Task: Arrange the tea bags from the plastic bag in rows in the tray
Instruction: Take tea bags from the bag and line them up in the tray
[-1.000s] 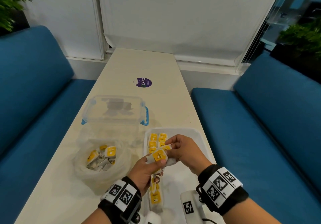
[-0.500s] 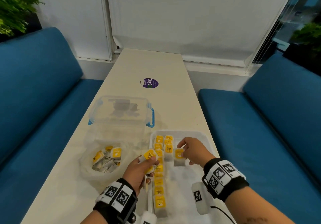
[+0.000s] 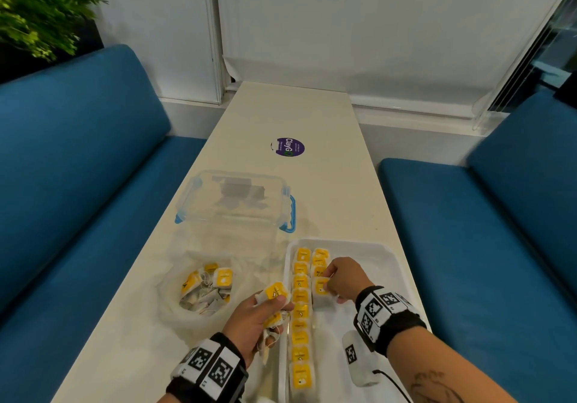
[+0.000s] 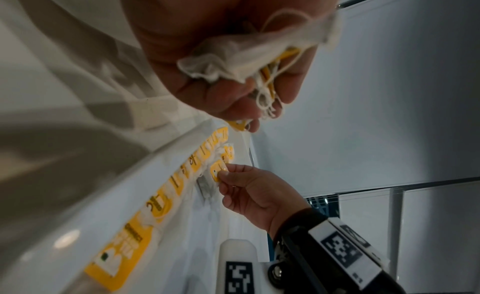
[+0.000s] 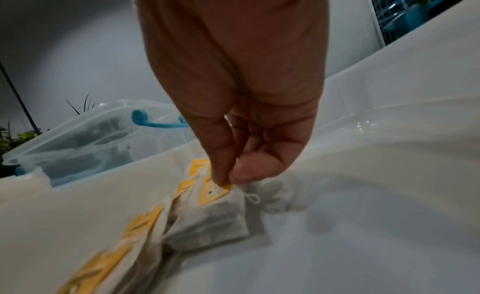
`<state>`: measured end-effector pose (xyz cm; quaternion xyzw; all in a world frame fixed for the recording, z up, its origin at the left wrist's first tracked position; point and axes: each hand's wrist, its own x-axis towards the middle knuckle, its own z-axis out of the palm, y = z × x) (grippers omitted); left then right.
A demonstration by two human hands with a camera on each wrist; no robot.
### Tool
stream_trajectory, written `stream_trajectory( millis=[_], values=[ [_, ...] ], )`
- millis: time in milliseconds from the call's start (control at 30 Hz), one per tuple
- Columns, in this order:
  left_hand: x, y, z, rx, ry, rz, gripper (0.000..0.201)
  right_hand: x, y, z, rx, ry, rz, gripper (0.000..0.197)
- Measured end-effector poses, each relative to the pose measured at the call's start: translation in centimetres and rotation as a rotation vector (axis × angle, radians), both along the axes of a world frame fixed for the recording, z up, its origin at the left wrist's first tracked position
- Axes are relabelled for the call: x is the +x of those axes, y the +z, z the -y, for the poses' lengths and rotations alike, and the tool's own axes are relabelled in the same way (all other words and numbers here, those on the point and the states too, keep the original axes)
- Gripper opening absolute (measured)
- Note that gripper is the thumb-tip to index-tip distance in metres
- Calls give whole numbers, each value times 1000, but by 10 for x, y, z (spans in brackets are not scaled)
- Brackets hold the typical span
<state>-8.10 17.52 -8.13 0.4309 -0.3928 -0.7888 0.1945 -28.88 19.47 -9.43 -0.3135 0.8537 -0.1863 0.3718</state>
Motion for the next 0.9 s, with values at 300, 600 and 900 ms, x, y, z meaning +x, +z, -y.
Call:
stream_trajectory(
  millis=[300,600,900],
  values=[
    [-4,6,0,-41,-70,20,11,3,17,-11,-250,-30,-36,24],
    [-15,18,-16,-107,-207,-16,6,46,68,-48,-296,219,369,13],
    [-10,13,-25,15,-170,-52,15,43,71,-68,-447,-36,359,19]
  ],
)
